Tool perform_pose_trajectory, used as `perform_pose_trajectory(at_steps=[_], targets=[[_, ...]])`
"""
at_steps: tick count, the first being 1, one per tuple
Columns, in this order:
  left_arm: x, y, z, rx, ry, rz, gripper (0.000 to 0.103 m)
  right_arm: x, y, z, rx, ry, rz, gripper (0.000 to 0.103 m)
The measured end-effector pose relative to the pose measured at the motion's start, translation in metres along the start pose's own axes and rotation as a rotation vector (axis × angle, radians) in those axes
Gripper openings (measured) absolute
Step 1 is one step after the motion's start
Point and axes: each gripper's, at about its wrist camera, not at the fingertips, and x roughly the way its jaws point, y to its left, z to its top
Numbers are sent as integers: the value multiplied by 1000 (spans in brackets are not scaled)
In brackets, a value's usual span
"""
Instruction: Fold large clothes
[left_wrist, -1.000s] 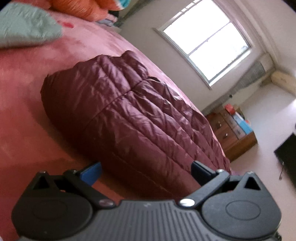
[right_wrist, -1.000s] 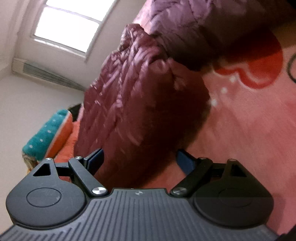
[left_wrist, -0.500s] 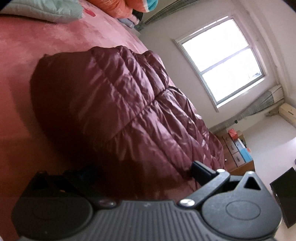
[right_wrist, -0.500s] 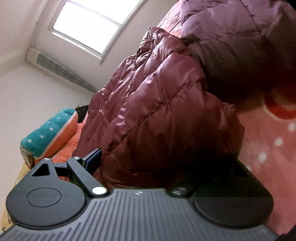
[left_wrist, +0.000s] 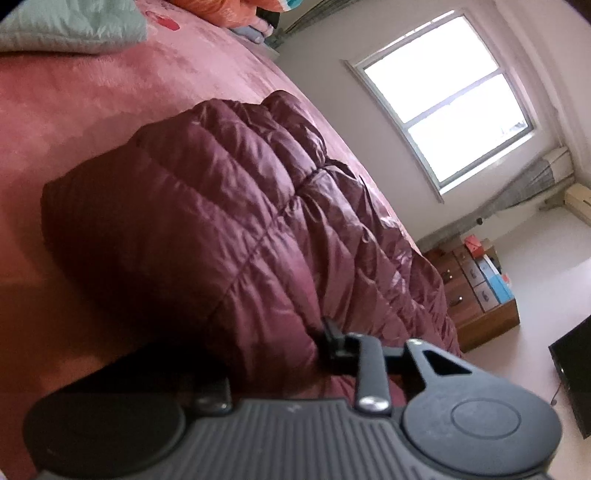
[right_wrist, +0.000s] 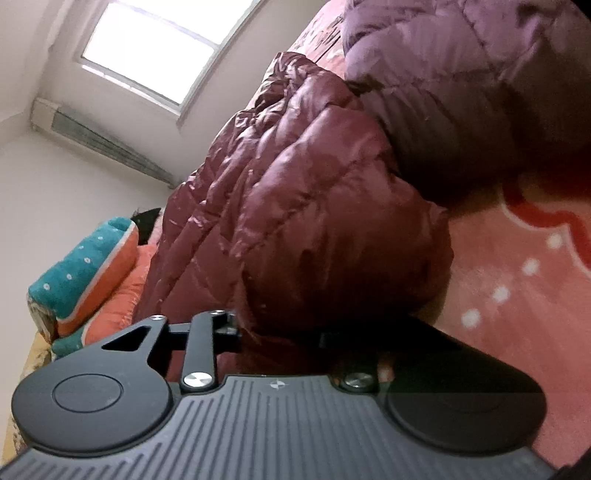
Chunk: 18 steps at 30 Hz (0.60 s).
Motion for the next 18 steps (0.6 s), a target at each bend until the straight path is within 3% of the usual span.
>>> perform_pose_trajectory(at_steps=[5, 18], targets=[[-20, -7, -10, 28, 31, 14, 23, -38, 7, -14, -3, -9, -28, 29], [-116, 6, -43, 54, 135, 57, 23, -166, 14, -78, 15, 43, -70, 24]])
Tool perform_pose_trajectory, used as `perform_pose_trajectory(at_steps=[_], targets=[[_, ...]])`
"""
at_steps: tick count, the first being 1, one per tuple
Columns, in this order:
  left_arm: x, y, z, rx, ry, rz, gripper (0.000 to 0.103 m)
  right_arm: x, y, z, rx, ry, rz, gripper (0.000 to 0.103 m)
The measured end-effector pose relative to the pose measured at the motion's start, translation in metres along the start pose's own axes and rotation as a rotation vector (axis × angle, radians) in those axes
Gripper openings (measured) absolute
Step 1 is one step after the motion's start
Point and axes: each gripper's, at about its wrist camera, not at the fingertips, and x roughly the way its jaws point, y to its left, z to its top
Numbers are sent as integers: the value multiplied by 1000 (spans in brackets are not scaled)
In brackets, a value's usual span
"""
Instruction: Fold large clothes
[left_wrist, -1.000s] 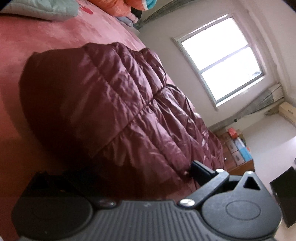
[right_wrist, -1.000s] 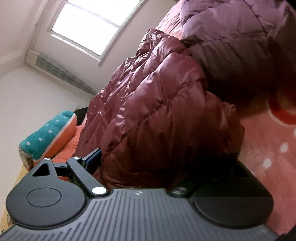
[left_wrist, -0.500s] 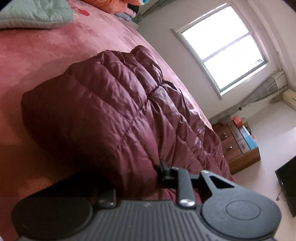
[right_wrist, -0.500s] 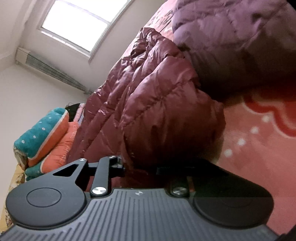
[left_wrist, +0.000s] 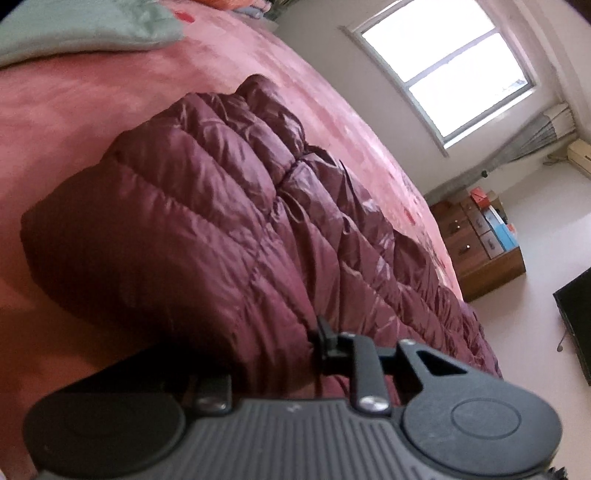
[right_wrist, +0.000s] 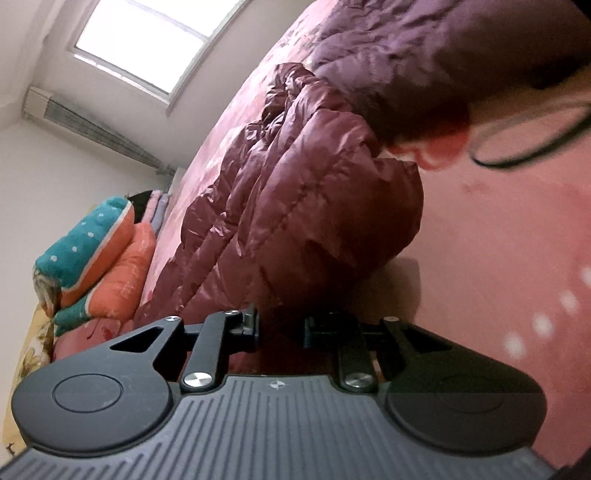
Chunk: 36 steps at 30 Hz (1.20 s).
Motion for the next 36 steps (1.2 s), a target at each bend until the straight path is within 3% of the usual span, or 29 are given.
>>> perform_pose_trajectory(at_steps=[7, 11, 13, 15, 17, 20, 24, 27, 29, 32, 36], targets=[[-32, 14, -21, -8, 32, 15, 24, -55, -9, -34, 33, 53, -33, 24], [-30, 13, -22, 13, 25, 25, 31, -56, -10, -38, 15, 63, -43, 27], [-31, 9, -21, 28, 21, 25, 34, -53, -13, -33, 18, 69, -59, 37], [-38, 7, -25, 36, 19, 24, 36, -53, -18, -30, 45, 85, -73, 56], [-44, 8, -25, 39, 21, 31, 41, -57, -17, -32, 68, 89, -92, 68], [-58, 3, -28, 56, 21, 41, 46, -79, -20, -35, 66, 73, -111, 71], [-82, -17, -34, 173, -12, 45, 59, -116, -26, -35, 46, -29, -183, 85], [-91, -38, -35, 282, -54, 31, 71, -145, -23, -37, 36, -129, -199, 86], [-90, -53, -36, 364, -71, 19, 80, -152, -17, -36, -35, -185, -205, 88], [-76, -78, -36, 472, -79, -10, 87, -147, 4, -36, -199, -206, -217, 93], [-41, -97, -40, 564, -62, -23, 90, -118, 22, -32, -352, -204, -222, 95]])
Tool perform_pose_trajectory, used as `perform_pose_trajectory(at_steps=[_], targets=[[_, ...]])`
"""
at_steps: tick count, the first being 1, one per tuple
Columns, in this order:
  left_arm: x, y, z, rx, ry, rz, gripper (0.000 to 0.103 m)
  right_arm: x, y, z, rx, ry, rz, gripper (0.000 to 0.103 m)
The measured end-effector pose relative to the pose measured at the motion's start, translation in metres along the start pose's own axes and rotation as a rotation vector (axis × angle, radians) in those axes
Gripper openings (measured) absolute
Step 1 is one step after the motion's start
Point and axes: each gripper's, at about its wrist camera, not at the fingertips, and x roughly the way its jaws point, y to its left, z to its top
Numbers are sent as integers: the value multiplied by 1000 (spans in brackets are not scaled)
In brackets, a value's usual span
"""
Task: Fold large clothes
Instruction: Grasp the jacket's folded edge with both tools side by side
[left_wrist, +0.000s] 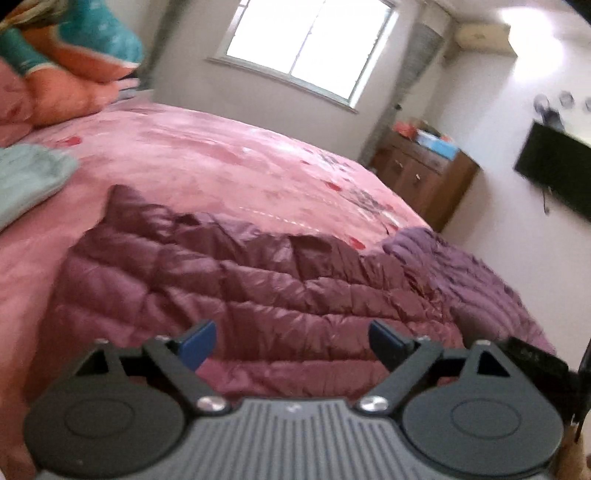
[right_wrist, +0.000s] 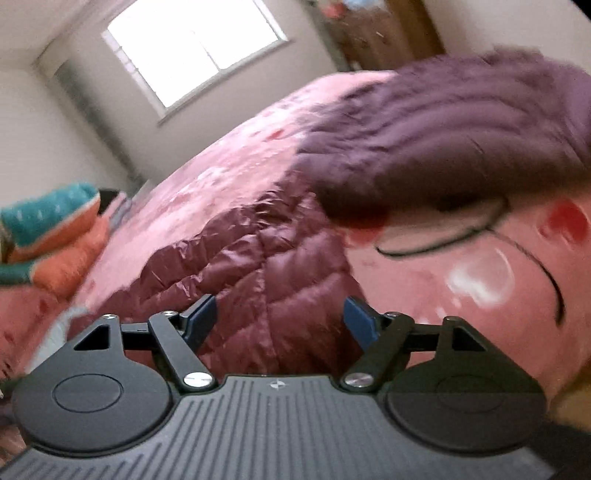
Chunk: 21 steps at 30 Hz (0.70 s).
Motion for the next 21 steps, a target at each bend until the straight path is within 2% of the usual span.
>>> perform_pose_trajectory(at_steps=[7, 14, 21], targets=[[72, -22, 1, 146, 22, 40, 86, 62, 31, 7, -291, -12, -24, 95], [115, -6, 12, 194, 35, 102, 84, 127, 39, 24, -300, 48, 12, 96], [138, 22, 28, 177, 5, 168, 84, 157, 43, 39, -341, 81, -9, 101]])
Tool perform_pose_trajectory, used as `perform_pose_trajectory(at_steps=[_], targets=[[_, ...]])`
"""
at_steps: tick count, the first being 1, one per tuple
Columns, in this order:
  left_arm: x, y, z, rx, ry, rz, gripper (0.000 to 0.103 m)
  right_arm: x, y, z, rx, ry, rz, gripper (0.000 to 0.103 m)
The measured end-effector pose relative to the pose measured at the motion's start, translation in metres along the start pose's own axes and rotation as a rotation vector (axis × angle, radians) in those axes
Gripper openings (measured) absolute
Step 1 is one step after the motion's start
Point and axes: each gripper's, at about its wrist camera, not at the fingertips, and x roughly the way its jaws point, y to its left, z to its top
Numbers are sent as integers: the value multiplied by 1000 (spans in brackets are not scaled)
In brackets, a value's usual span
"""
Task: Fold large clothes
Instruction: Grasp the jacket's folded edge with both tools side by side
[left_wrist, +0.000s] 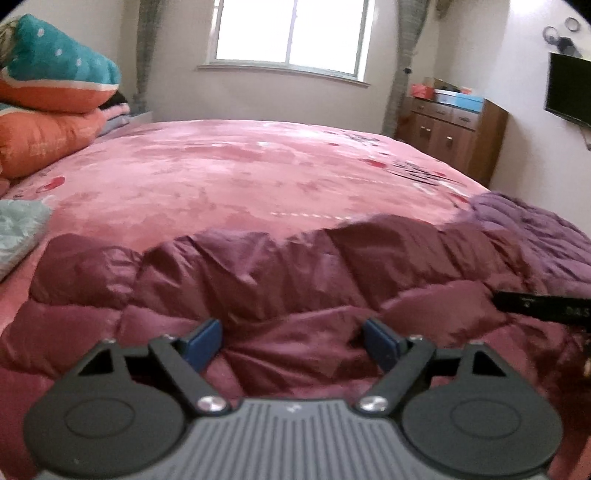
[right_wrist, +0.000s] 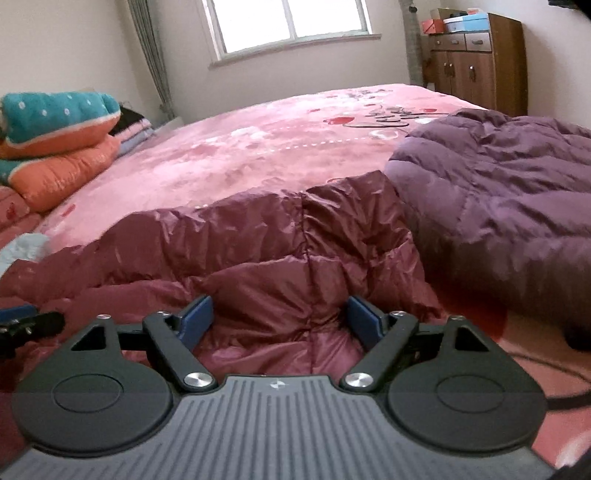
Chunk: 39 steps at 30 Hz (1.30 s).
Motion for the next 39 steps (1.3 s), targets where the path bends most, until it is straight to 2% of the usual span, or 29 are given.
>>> perform_pose_trajectory(at_steps=[4, 7, 10, 13, 15, 20, 29, 39], targets=[[11, 14, 5, -20, -8, 45, 85, 10, -7, 4, -11, 21, -43, 102], [14, 20, 9, -42, -6, 61, 85, 11, -11, 11, 28, 29, -71, 102], [12, 18, 13, -28, -22, 64, 86, 5, -3, 25, -1, -31, -99, 102], [14, 17, 19, -29, -38, 68, 88, 3, 12, 35, -76, -73, -73, 102], [21, 18, 21, -13, -33, 91, 89, 11, 18, 35, -103, -62, -47, 102], [40, 28, 20, 8, -16, 143, 91, 43, 18, 27, -117, -12, -55, 103], [64, 43, 6, -44, -8, 122, 101, 67, 23, 17, -153, 30, -89, 103], [85, 49, -2, -74, 11, 102, 103, 70, 27, 14, -168, 31, -97, 103]])
